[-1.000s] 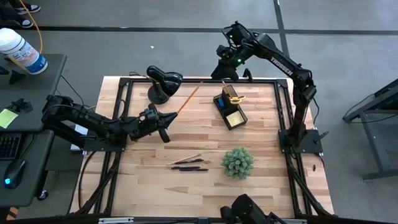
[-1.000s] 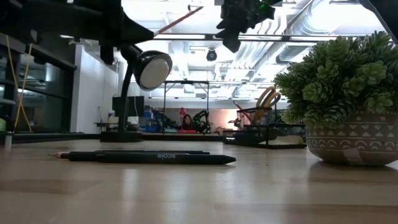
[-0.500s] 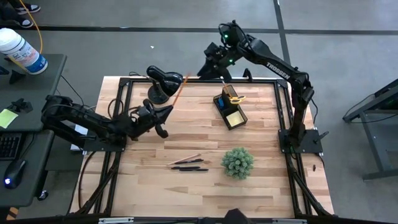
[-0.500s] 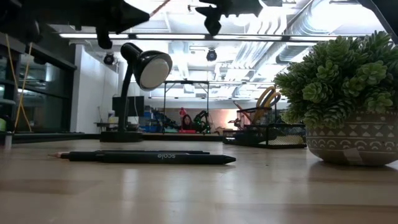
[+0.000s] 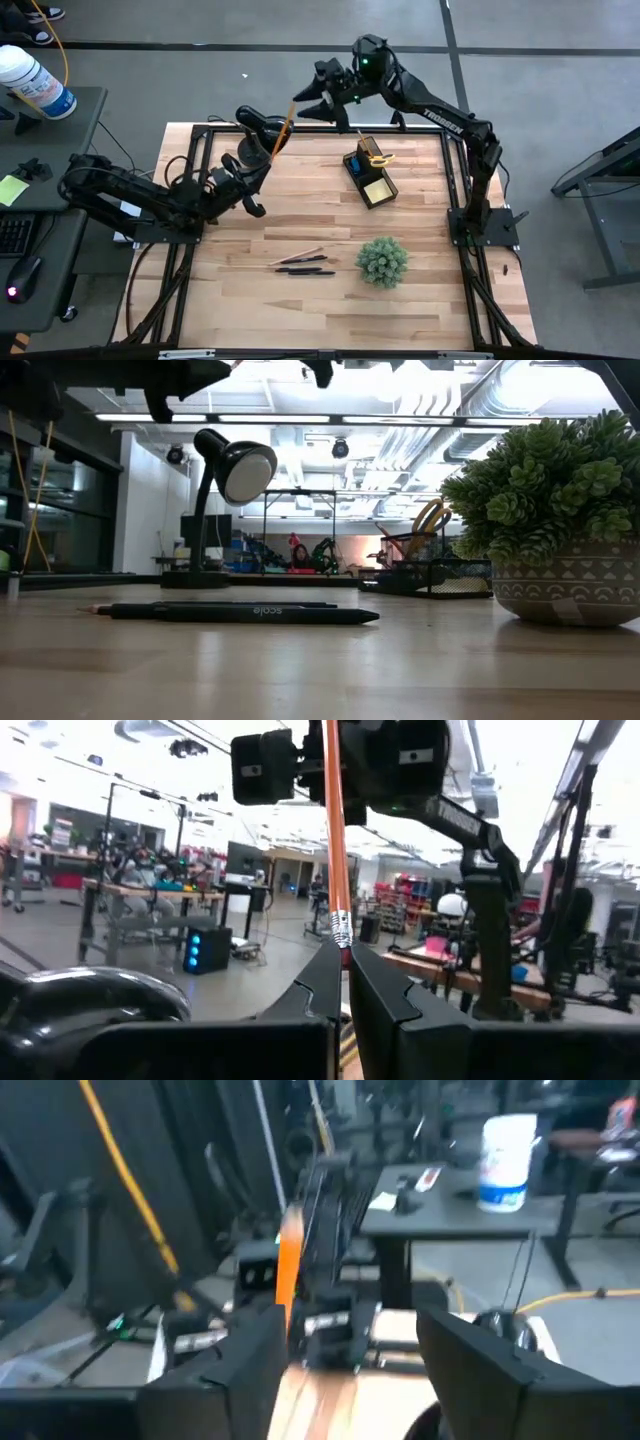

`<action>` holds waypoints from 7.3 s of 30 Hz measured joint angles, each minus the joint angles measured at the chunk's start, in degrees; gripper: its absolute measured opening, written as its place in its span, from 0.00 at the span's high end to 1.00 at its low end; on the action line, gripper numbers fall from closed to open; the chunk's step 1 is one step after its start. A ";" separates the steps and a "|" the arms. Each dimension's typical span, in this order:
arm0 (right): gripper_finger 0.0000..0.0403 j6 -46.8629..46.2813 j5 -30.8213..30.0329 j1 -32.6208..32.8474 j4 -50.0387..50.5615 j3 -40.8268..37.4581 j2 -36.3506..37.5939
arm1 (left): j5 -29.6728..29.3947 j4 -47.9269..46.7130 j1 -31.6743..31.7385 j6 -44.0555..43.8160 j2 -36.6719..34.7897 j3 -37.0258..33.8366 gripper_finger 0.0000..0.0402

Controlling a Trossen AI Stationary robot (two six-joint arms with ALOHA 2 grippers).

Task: Pick and place office supplies into organizer
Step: Put the orange pencil into the desk organizer, then put the white pencil into the desk organizer

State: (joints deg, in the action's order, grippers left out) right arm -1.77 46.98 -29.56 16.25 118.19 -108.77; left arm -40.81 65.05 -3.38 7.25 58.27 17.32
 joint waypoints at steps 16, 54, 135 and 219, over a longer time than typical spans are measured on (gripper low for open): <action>0.39 -26.17 -4.28 6.87 -30.26 -0.02 -6.38 | 0.32 6.17 0.02 8.70 -1.69 0.00 1.00; 0.95 -29.19 -5.41 7.07 -37.99 -0.04 -8.37 | 1.07 8.09 -0.02 15.07 -1.87 0.00 0.96; 0.94 -8.76 -55.53 -8.37 -20.24 -66.46 23.56 | 2.64 -3.93 0.00 8.91 -1.91 -0.02 0.89; 0.76 -0.63 -29.70 29.34 -0.07 -47.02 6.97 | 32.39 -58.95 -22.40 -30.03 -1.89 -0.02 0.89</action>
State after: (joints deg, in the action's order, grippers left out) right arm -2.41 17.28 -0.22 16.18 71.17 -101.80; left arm -8.42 6.10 -25.78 -22.78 56.38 17.30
